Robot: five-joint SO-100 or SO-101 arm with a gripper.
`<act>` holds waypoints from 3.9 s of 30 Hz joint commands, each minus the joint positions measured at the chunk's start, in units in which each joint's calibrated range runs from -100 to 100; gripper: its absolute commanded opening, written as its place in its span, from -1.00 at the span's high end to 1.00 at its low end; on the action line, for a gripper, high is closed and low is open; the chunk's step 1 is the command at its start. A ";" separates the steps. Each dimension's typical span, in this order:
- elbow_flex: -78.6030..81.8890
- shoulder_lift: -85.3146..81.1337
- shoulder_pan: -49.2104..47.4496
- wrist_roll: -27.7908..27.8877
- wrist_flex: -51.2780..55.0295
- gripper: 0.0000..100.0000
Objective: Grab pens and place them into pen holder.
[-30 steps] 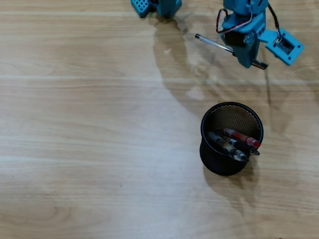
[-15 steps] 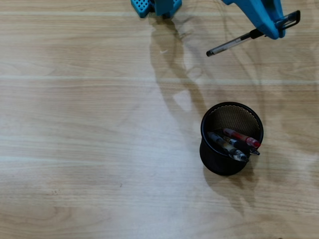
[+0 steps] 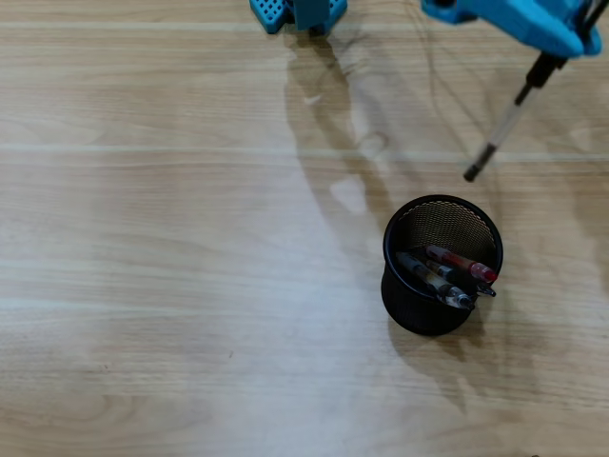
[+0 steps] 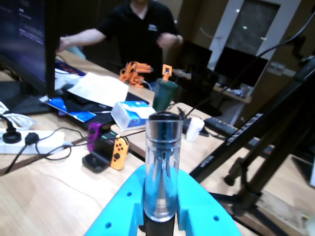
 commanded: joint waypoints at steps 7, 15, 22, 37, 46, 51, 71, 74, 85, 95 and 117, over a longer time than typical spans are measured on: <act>9.35 4.46 2.38 -3.30 -17.16 0.96; 20.03 5.39 4.03 -4.87 -27.46 0.94; 21.84 5.39 4.12 -4.92 -28.09 0.77; 22.30 1.06 3.94 -3.04 -24.91 0.92; 22.66 -19.15 7.69 8.38 11.91 0.95; 22.84 -29.94 12.26 16.65 33.23 0.95; 71.44 -73.25 23.14 41.73 53.27 0.95; 80.49 -79.28 24.70 42.20 53.09 0.95; 104.47 -99.41 25.06 42.25 53.36 0.95; 112.43 -105.86 24.97 44.14 56.55 0.95; 115.87 -105.78 27.26 43.93 46.89 0.95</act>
